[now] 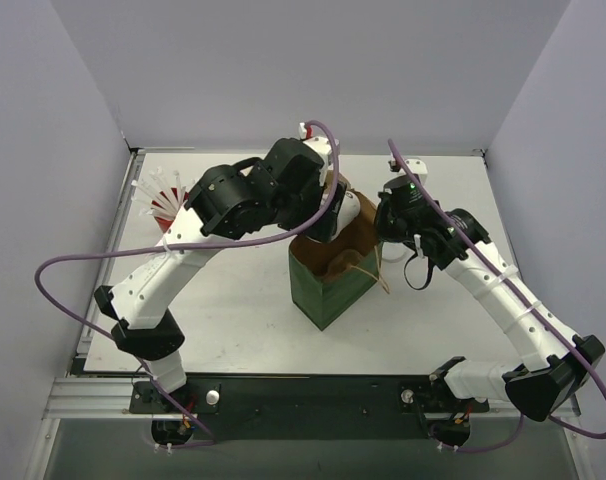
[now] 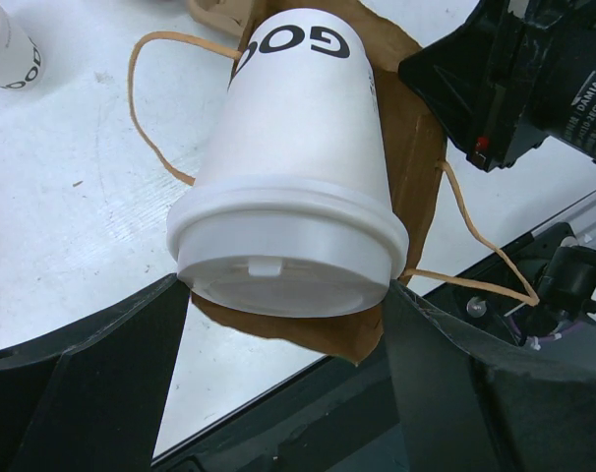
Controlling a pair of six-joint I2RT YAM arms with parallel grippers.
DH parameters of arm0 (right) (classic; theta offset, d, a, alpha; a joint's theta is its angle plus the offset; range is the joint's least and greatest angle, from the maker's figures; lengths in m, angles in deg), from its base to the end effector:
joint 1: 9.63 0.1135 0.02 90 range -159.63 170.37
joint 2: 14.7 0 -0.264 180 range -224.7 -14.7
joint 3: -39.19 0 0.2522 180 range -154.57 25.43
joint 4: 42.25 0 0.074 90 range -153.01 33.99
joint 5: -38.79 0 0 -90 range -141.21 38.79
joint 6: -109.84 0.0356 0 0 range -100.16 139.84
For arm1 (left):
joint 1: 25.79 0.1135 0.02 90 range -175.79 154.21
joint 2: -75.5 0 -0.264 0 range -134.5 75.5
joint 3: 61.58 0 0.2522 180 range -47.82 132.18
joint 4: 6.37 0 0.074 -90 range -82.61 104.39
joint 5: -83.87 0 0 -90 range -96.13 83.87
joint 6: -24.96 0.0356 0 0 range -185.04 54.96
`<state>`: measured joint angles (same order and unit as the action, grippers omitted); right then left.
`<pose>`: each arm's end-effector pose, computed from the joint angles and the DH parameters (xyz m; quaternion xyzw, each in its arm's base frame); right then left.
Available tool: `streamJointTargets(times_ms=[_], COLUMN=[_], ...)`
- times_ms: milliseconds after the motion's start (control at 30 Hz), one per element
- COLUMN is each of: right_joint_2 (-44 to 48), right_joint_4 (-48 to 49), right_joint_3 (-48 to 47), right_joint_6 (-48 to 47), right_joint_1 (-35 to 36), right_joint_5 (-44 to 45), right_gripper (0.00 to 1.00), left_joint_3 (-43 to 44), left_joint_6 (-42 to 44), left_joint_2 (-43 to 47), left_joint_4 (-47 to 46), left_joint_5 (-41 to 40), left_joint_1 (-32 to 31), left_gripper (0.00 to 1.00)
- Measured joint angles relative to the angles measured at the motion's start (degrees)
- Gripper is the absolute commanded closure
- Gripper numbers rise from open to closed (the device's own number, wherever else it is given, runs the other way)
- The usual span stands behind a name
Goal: Pack the takeout coffee
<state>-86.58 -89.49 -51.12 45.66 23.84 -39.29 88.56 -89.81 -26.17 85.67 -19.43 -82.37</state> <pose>0.2314 0.1442 0.3917 -0.0044 0.8578 0.1727 0.4842 0.1827 -0.2620 0.4860 0.2063 0.8904 -0.1745 0.3663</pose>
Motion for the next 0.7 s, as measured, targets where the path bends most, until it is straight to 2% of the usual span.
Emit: streamJointTargets(times_ms=[200, 433, 567, 700], right_joint_2=[0.0, 1.3, 2.7, 4.3], right_joint_4=[-1.9, -4.7, -6.8, -8.4], right_joint_3=[-0.5, -0.6, -1.2, -2.1], right_joint_6=[-0.5, -0.4, -0.2, 0.1], right_joint_1=[-1.2, -6.1, -8.5, -10.7], right_joint_5=[2.0, 2.8, 2.8, 2.5], right_gripper=[1.00, 1.00, 1.00, 1.00], left_joint_3=[0.0, -2.3, -9.2, -20.5], left_joint_6=[-1.9, -4.9, -6.1, -5.9], left_joint_2=[4.4, 14.0, 19.3, 22.2], left_joint_4=[0.0, 0.0, -0.3, -0.5], left_joint_5=[-1.7, -5.5, -7.8, -7.4], left_joint_1=[0.0, 1.4, 4.3, 8.0], left_gripper=[0.71, 0.71, 0.70, 0.71])
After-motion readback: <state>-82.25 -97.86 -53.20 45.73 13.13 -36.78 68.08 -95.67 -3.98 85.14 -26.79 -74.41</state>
